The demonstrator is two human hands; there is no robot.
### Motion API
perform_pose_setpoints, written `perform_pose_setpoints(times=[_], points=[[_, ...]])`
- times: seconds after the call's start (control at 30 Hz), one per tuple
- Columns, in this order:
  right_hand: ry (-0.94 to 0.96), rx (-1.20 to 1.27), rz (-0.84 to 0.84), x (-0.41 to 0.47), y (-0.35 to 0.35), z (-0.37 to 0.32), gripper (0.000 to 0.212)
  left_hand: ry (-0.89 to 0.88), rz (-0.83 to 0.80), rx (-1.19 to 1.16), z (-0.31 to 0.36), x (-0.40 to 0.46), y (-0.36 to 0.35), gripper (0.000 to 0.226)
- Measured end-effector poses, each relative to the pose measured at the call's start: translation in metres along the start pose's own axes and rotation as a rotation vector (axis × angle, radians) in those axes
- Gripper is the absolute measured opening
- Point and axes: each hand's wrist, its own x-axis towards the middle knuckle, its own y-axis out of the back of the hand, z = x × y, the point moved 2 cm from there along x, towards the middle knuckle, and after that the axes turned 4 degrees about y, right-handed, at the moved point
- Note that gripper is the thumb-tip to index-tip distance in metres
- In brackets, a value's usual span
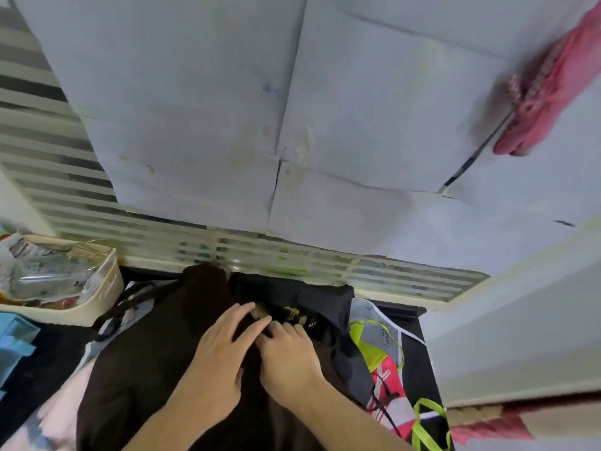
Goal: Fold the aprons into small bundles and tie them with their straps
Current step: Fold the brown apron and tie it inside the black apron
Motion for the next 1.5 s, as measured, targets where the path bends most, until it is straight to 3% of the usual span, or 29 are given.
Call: perform_pose_setpoints(times=[0.07, 0.13, 0.2, 0.3, 0.37, 0.43, 0.5, 0.53, 0.6, 0.67, 0.73, 0.77, 0.8, 0.87, 0.9, 0.93, 1.0, 1.1, 1.23, 1.27, 1.33, 1.37, 1.43, 1.5], points=[[0.037, 0.012, 0.136, -0.009, 0.024, -0.001, 0.038, -0.079, -0.063, 0.006, 0.026, 0.019, 0.022, 0.078], [0.04, 0.04, 0.259, -0.019, 0.046, 0.003, 0.034, -0.072, -0.086, -0.032, 0.044, 0.028, 0.044, 0.046], [-0.062, 0.043, 0.378, -0.034, 0.067, 0.015, 0.035, -0.039, -0.061, -0.07, 0.06, 0.031, 0.072, 0.016], [-0.391, 0.17, 0.378, -0.058, 0.088, 0.046, 0.038, -0.01, -0.015, -0.098, 0.078, 0.03, 0.109, 0.024], [-0.552, 0.397, 0.319, -0.076, 0.091, 0.066, 0.023, -0.012, 0.019, -0.192, 0.083, 0.03, 0.128, 0.024], [-0.663, 0.658, 0.278, -0.085, 0.084, 0.077, 0.023, -0.026, 0.061, -0.247, 0.092, 0.028, 0.15, 0.019], [-0.675, 0.913, 0.251, -0.098, 0.087, 0.081, 0.012, -0.068, 0.12, -0.261, 0.1, 0.025, 0.166, 0.02], [-0.592, 1.015, 0.251, -0.105, 0.094, 0.073, 0.012, -0.083, 0.135, -0.274, 0.105, 0.021, 0.174, 0.021], [-0.423, 1.147, 0.203, -0.123, 0.107, 0.066, 0.053, -0.12, 0.112, -0.309, 0.116, 0.016, 0.183, 0.023], [-0.248, 1.196, 0.139, -0.103, 0.077, 0.067, 0.088, -0.156, 0.052, -0.378, 0.132, 0.012, 0.192, 0.022], [-0.318, 0.932, 0.389, -0.044, -0.01, 0.115, 0.136, -0.196, -0.024, -0.479, 0.145, 0.006, 0.199, 0.022], [-0.298, 0.923, 0.464, -0.024, -0.033, 0.124, 0.153, -0.216, -0.039, -0.541, 0.151, 0.003, 0.203, 0.024], [-0.262, 0.866, 0.453, -0.019, -0.029, 0.125, 0.145, -0.238, -0.024, -0.616, 0.156, -0.001, 0.21, 0.024], [-0.139, 0.95, 0.272, -0.066, 0.062, 0.088, 0.082, -0.242, -0.006, -0.773, 0.16, -0.007, 0.218, 0.009], [-0.151, 1.047, 0.24, -0.086, 0.112, 0.053, 0.071, -0.237, -0.003, -0.826, 0.158, -0.009, 0.22, 0.038], [-0.124, 1.139, 0.244, -0.099, 0.142, 0.042, 0.074, -0.208, -0.02, -0.852, 0.157, -0.011, 0.222, 0.057], [-0.002, 1.131, 0.255, -0.088, 0.149, 0.035, 0.077, -0.183, -0.023, -0.889, 0.156, -0.017, 0.224, 0.046], [0.008, 0.952, 0.166, -0.077, 0.153, 0.022, 0.047, -0.206, -0.016, -0.961, 0.158, -0.023, 0.229, 0.018], [-0.043, 0.914, 0.113, -0.078, 0.144, 0.028, 0.019, -0.138, 0.028, -1.125, 0.15, -0.03, 0.242, 0.018], [-0.04, 0.994, 0.068, -0.079, 0.136, 0.03, 0.03, -0.111, 0.049, -1.145, 0.148, -0.031, 0.245, 0.02], [-0.012, 1.029, 0.074, -0.081, 0.138, 0.034, 0.084, -0.095, 0.074, -1.144, 0.148, -0.034, 0.251, 0.026], [0.034, 0.992, 0.072, -0.079, 0.14, 0.032, 0.099, -0.126, 0.071, -1.139, 0.15, -0.035, 0.254, 0.032], [0.158, 0.945, 0.069, -0.071, 0.146, 0.024, 0.087, -0.199, 0.061, -1.131, 0.154, -0.037, 0.255, 0.037], [0.239, 0.907, 0.062, -0.065, 0.153, 0.011, 0.043, -0.243, 0.073, -1.128, 0.158, -0.039, 0.259, 0.033]])
